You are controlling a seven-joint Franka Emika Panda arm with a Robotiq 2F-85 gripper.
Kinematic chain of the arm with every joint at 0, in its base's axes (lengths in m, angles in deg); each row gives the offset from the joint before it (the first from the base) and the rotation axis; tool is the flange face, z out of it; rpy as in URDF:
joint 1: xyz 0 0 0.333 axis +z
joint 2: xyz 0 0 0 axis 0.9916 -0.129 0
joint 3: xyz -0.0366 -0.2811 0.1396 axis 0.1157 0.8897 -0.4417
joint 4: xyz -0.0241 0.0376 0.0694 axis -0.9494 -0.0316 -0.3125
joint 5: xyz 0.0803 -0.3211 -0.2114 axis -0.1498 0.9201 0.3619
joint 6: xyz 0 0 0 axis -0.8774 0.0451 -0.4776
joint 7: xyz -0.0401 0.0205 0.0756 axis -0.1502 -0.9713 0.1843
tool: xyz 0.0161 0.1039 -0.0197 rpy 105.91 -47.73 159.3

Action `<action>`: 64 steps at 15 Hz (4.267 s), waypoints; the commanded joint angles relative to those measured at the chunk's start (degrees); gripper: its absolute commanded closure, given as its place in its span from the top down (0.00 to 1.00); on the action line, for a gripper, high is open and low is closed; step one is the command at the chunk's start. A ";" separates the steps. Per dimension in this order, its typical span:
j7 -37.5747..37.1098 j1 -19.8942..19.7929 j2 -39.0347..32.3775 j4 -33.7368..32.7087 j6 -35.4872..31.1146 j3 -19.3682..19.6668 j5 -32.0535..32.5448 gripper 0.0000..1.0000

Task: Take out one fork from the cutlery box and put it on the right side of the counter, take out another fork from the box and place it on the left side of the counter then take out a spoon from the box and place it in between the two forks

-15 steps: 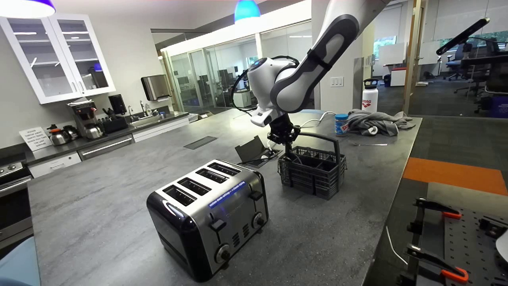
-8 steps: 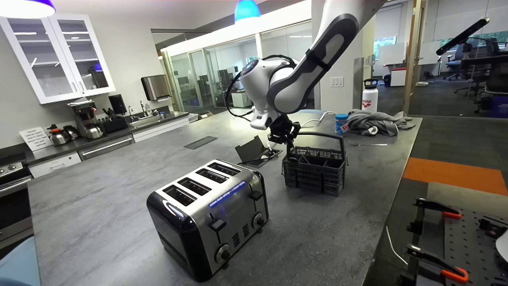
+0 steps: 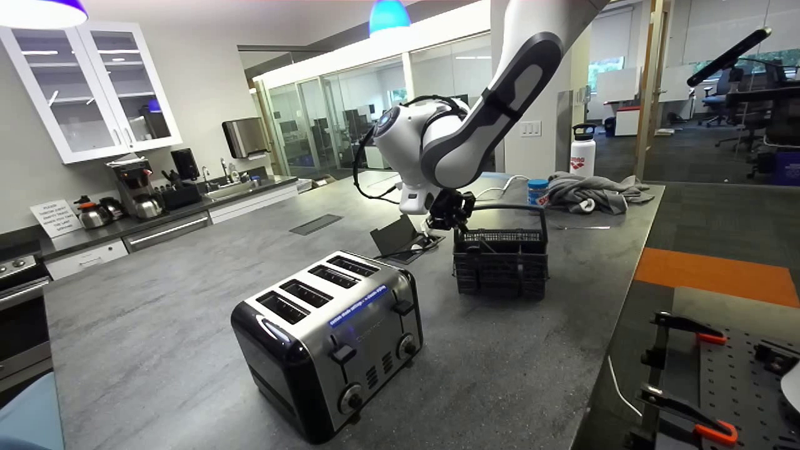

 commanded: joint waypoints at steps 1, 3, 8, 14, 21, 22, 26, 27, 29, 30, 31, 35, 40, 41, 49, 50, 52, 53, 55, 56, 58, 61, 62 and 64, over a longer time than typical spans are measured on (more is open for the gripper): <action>1.46 0.56 -0.63 -1.11 2.78 -0.52 2.93 0.01; 0.32 0.46 0.12 0.39 0.27 -0.59 4.73 0.01; -2.89 -0.30 1.29 3.22 -3.09 -0.82 5.24 0.01; -19.14 -0.96 1.41 4.61 -10.85 -0.18 4.43 0.01; -31.85 0.28 2.53 6.49 -11.45 0.12 11.04 0.01; -32.30 0.17 3.15 7.31 -11.60 -0.28 11.83 0.01; -30.92 -0.12 4.79 9.59 -11.00 -1.77 12.41 0.01; -31.20 -0.12 5.30 10.21 -11.26 -1.98 12.65 0.01; -36.45 0.56 6.91 11.93 -14.03 -1.30 16.65 0.01; -40.50 0.95 7.73 12.65 -15.35 -0.84 19.76 0.01; -44.25 1.09 8.59 13.45 -16.00 -0.69 22.79 0.01; -60.06 1.10 11.86 16.84 -17.93 -0.91 35.71 0.01; -75.99 0.90 15.14 18.79 -15.57 -1.79 49.07 0.01; -77.01 0.72 15.66 19.31 -15.68 -1.97 49.52 0.01; -81.10 1.05 22.06 23.90 -16.71 -3.28 52.51 0.01; -80.80 1.05 23.60 24.66 -17.28 -3.62 52.13 0.01; -78.54 1.13 26.32 25.69 -18.74 -4.14 50.01 0.01; -76.72 1.05 27.60 26.18 -20.50 -4.19 48.37 0.01; -71.86 0.88 29.84 27.13 -25.20 -3.80 43.76 0.01; -68.48 0.94 30.56 27.60 -27.45 -3.56 40.66 0.01; -60.51 1.29 31.75 28.73 -30.38 -3.16 33.22 0.01; -46.80 2.24 32.42 30.35 -30.09 -3.22 20.63 0.01; -42.31 2.67 32.51 30.77 -28.94 -3.40 16.53 0.01; -34.36 3.57 32.46 31.40 -26.55 -3.92 9.37 0.01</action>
